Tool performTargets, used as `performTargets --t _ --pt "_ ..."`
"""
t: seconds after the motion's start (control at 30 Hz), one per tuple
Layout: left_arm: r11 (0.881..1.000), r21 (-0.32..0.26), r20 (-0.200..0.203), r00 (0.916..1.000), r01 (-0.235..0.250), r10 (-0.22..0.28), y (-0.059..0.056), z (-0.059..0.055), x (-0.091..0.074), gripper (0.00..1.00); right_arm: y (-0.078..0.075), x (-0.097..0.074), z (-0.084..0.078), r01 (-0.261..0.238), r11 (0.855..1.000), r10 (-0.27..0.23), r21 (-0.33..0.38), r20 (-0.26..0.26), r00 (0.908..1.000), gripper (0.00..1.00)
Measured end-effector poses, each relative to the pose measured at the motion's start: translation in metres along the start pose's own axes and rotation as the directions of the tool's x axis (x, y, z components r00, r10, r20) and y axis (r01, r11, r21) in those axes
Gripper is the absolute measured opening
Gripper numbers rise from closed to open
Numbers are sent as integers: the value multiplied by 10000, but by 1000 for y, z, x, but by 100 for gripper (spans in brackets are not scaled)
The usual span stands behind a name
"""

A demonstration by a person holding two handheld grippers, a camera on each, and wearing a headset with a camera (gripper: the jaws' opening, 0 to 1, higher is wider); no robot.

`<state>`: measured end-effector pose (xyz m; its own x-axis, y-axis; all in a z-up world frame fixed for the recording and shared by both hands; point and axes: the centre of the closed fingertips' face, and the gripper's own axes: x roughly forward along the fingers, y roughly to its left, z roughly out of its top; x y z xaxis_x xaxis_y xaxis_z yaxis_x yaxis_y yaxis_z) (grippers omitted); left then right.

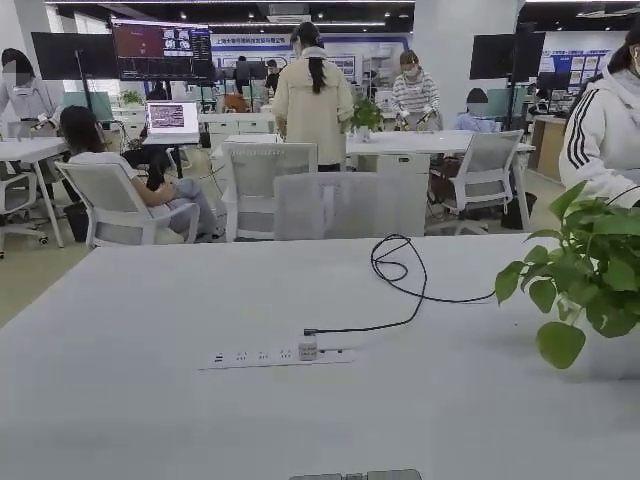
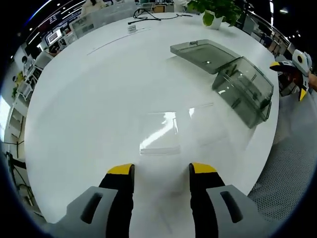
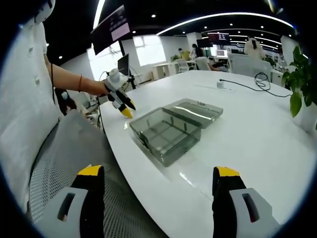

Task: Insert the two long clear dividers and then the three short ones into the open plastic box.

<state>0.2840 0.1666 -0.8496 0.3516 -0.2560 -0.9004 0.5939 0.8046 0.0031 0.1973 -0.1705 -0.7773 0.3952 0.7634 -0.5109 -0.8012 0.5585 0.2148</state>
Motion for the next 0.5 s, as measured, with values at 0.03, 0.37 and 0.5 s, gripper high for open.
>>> performTargets --t 0.03,0.37,0.5 --pt "9999 -145 -69 10000 -23 22 0 0 0 43 0 0 0 2 10000 -2 -3 1 10000 91" --pt "9994 -334 -634 9980 -84 62 0 -1 1 39 1 1 1 32 10000 -32 48 116 9999 90" --pt "9992 -385 -987 9951 -122 83 -1 -1 1 38 1 0 0 68 9999 -69 73 144 9999 90"
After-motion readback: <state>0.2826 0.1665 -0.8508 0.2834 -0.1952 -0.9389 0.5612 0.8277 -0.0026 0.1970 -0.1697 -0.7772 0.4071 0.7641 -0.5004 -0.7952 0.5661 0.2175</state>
